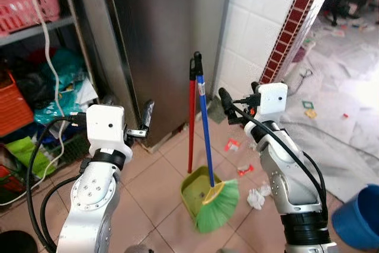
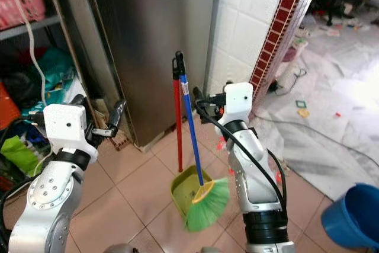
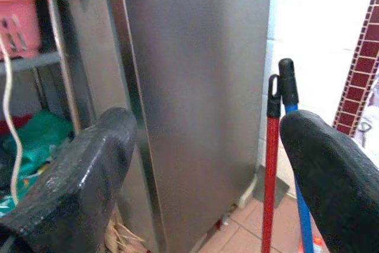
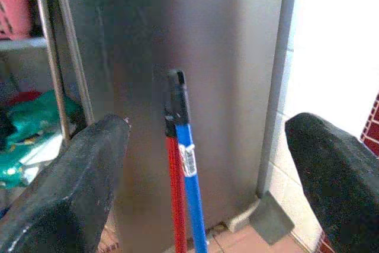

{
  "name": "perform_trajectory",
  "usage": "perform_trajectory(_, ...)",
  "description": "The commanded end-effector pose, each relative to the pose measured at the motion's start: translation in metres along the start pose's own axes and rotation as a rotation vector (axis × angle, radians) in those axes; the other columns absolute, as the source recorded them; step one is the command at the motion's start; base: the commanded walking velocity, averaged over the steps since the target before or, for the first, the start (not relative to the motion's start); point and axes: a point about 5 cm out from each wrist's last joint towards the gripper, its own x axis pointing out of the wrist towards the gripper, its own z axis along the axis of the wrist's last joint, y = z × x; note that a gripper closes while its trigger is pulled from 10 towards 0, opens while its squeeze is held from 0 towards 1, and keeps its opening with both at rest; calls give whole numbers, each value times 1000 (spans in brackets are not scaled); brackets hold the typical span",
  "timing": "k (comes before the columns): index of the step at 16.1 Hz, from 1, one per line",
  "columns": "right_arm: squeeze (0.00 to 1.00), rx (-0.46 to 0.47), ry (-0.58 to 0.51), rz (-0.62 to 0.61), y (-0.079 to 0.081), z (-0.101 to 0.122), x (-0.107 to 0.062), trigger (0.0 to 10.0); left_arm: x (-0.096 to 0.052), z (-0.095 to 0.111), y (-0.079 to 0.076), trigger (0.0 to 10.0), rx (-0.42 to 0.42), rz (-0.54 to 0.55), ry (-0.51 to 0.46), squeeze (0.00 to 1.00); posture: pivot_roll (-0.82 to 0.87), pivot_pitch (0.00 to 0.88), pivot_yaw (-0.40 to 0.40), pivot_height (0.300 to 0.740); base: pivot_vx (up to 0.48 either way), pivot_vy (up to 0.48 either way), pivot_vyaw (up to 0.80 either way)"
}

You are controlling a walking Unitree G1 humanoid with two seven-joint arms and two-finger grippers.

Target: Sweep floor

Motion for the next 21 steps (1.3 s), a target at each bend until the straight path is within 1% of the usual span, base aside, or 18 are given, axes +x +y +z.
perform_trajectory(1, 0, -5, -4, -7, -2, 1, 2, 10000, 3, 2, 0, 10000, -6, -5, -4, 0, -49, 13, -26, 740, 0, -439, 0)
perform_trajectory(7, 0, -3, 0, -4, -1, -2, 0, 10000, 2, 2, 0, 10000, -9, -9, -3, 0, -50, 8, -24, 740, 0, -394, 0)
perform_trajectory(8, 0, -5, 3, -3, -2, -3, 0, 10000, 3, 2, -1, 10000, -7, -6, -6, 0, -50, 6, -25, 740, 0, 0, 0)
perform_trajectory(9, 0, -5, 4, -3, -2, -3, 0, 10000, 3, 3, 0, 10000, 0, 21, -23, 0, -50, 5, -27, 740, 0, 0, 0)
perform_trajectory(10, 0, -5, 4, -2, -2, -3, 0, 10000, 4, 3, 2, 10000, 31, 45, -31, 0, -49, 2, -28, 740, 0, 0, 0)
perform_trajectory(11, 0, -4, 4, -2, -3, -3, 0, 10000, 4, 3, 2, 10000, 37, 56, -28, 0, -48, 1, -28, 740, 0, 0, 0)
perform_trajectory(12, 0, 1, 5, -1, -3, -4, 0, 10000, 3, 1, 2, 10000, 8, 38, -12, 0, -45, 0, -32, 740, 0, 0, 0)
perform_trajectory(13, 0, 6, 4, 4, -2, -4, 0, 10000, 2, 0, 4, 10000, -2, 33, -7, 0, -44, 0, -34, 740, 0, 0, 0)
perform_trajectory(17, 0, -11, -3, 34, 1, -3, 0, 10000, 1, 1, 4, 10000, -3, 25, -19, 0, -39, 0, -37, 740, 0, 0, 0)
perform_trajectory(21, 0, -15, -1, 36, 1, -4, 0, 10000, -1, 2, 3, 10000, -17, 10, -22, 0, -41, 0, -35, 740, 291, 0, 0)
